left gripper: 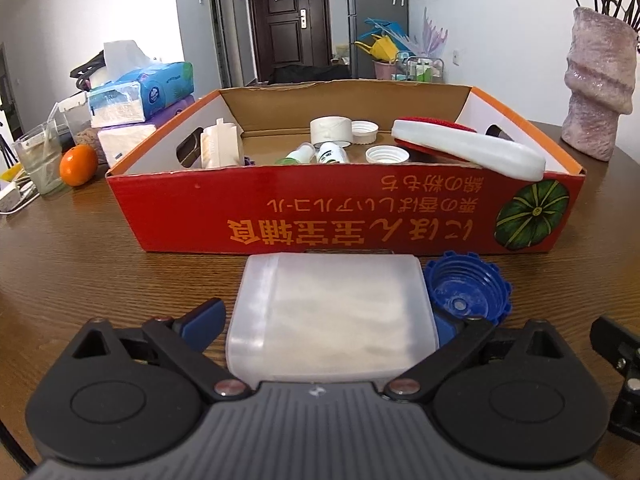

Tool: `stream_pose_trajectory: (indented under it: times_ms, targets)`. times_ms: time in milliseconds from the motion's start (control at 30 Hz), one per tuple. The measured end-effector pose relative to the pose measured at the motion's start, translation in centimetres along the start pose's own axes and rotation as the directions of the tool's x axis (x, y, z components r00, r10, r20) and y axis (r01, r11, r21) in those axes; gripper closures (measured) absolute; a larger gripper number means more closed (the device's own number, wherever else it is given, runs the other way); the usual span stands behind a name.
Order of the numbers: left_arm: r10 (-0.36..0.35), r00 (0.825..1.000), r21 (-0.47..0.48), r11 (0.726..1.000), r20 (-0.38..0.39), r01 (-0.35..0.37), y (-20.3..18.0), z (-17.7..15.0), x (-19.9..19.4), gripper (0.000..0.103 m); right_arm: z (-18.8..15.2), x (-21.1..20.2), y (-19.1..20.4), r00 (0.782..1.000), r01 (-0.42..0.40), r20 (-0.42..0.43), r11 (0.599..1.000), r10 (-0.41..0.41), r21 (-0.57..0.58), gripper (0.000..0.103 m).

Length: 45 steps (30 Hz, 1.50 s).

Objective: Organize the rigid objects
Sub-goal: 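Grasp the white translucent container with left tool while right tool approaches the blue cap, then close right tool on the blue ridged cap while left tool lifts the container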

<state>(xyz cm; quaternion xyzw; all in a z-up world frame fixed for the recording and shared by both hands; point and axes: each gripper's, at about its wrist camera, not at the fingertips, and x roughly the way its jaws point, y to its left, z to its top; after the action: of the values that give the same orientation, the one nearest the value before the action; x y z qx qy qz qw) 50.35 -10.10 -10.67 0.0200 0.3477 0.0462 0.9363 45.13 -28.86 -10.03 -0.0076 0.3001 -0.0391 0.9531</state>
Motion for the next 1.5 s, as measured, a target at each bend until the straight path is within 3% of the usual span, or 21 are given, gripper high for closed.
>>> stream_pose_trajectory:
  times_ms: [67,500,1167,1300,1500]
  targets:
    - [-0.023,1.000,0.001,1.000,0.002,0.023,0.1,0.0,-0.1,0.020,0.0,-0.1,0.0,1.000,-0.003,0.016,1.000,0.003,0.002,0.000]
    - [-0.034,0.998,-0.002,0.999,0.045,0.035,1.5,0.0,-1.7,0.019,-0.4,-0.9,1.6,0.999,-0.011,0.047,1.000,0.010,0.029,0.000]
    - [0.023,0.995,-0.123,0.992,0.100,-0.011,11.4,0.7,-3.0,0.020,0.7,1.1,8.8,0.998,-0.056,-0.005,0.998,0.056,-0.009,0.000]
    - [0.037,0.994,-0.141,0.990,0.105,-0.022,13.1,0.9,-3.0,0.020,1.3,2.5,9.7,0.998,-0.058,-0.031,0.998,0.058,0.009,0.004]
    - [0.046,0.993,-0.157,0.987,0.107,-0.029,14.8,1.1,-2.9,0.020,1.9,3.9,11.1,0.997,-0.050,-0.062,0.999,0.051,0.017,0.021]
